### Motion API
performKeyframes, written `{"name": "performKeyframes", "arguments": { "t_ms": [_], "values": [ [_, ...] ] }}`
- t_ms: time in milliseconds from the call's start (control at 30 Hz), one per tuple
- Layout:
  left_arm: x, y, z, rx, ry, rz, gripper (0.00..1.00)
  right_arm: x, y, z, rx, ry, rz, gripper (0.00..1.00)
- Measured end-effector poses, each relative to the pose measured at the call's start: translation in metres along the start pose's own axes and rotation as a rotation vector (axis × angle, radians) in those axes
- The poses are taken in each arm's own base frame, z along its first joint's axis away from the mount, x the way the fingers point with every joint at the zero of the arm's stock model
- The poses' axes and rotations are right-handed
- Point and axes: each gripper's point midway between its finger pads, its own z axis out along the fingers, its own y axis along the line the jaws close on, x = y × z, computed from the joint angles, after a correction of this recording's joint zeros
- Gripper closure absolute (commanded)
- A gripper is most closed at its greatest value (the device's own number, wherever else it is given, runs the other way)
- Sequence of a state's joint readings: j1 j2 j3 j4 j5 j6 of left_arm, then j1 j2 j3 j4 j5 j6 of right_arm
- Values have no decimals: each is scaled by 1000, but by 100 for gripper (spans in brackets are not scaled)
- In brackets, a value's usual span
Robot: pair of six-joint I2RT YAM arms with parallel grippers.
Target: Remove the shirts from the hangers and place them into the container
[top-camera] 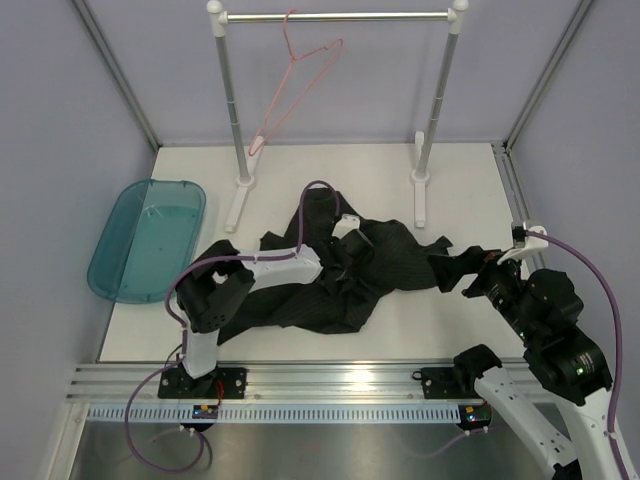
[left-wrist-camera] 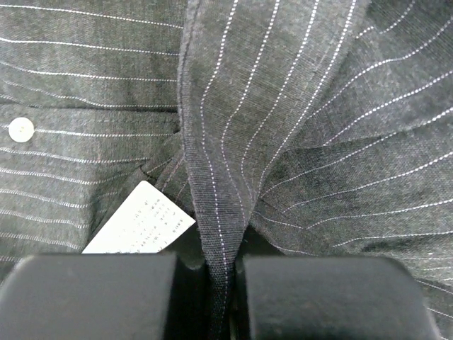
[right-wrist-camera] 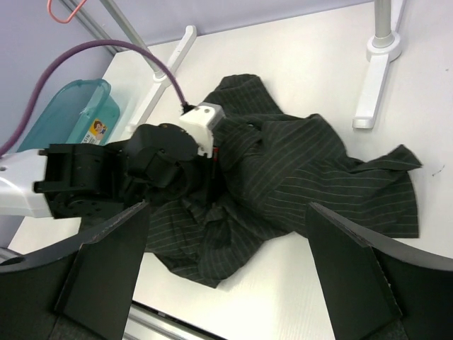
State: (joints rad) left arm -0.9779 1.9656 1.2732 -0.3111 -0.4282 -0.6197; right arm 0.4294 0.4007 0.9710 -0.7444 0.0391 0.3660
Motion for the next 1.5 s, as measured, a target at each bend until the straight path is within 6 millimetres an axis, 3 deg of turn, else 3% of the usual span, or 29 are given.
{"name": "performKeyframes", "arguments": {
  "t_ms": [167,433,567,867,1067,1267,1500],
  "values": [
    [3,49,-36,-97,19,-57,100,-2,3,9,-7,5,-4,1],
    [-27,126,-106,-191,-83,-224,100,-6,10,21,-37,7,-12,0],
    [-31,170,-131,-256,-131,-298,100,-8,15,25,-60,2,-12,0],
    [-28,236,-176,-355,-192,-398,100,-8,21,34,-88,14,-15,0],
    [-38,298,-199,-495,-227,-479,100,-6,22,38,-93,27,-19,1],
    [-63,350,-233,-607,-288,-545,100,-6,25,44,-109,36,-30,0],
    [-113,408,-297,-737,-429,-630,100,-9,32,42,-139,33,-32,1]
  ]
}}
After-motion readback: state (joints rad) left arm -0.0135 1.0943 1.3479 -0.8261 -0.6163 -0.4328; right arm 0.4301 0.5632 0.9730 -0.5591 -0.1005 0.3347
